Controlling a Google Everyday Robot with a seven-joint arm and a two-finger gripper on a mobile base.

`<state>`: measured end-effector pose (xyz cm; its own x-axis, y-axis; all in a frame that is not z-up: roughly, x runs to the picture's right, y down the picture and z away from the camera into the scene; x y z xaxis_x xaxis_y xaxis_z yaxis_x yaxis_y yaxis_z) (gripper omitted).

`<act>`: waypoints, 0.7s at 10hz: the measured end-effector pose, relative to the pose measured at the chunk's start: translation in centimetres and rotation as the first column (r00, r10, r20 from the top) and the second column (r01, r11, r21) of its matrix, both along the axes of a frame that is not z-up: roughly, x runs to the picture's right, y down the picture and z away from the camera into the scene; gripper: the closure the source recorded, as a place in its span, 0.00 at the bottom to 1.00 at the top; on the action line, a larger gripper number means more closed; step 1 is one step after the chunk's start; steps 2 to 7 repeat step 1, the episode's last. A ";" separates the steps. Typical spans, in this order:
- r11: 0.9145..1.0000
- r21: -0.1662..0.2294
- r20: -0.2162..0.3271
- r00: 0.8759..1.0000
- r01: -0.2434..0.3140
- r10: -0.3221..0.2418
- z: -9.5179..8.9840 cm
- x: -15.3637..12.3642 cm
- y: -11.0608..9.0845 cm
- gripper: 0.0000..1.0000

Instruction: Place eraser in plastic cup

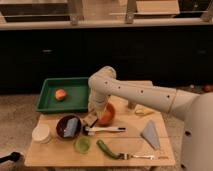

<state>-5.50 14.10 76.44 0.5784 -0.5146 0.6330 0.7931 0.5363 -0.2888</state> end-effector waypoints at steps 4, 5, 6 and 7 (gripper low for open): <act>0.999 -0.006 0.024 0.999 0.043 -0.043 -0.6 -0.7 0.6 0.97; 0.999 -0.006 0.024 0.999 0.043 -0.043 -0.6 -0.7 0.6 0.97; 0.999 -0.006 0.024 0.999 0.043 -0.043 -0.6 -0.7 0.6 0.97; 0.999 -0.006 0.024 0.999 0.043 -0.043 -0.6 -0.7 0.6 0.97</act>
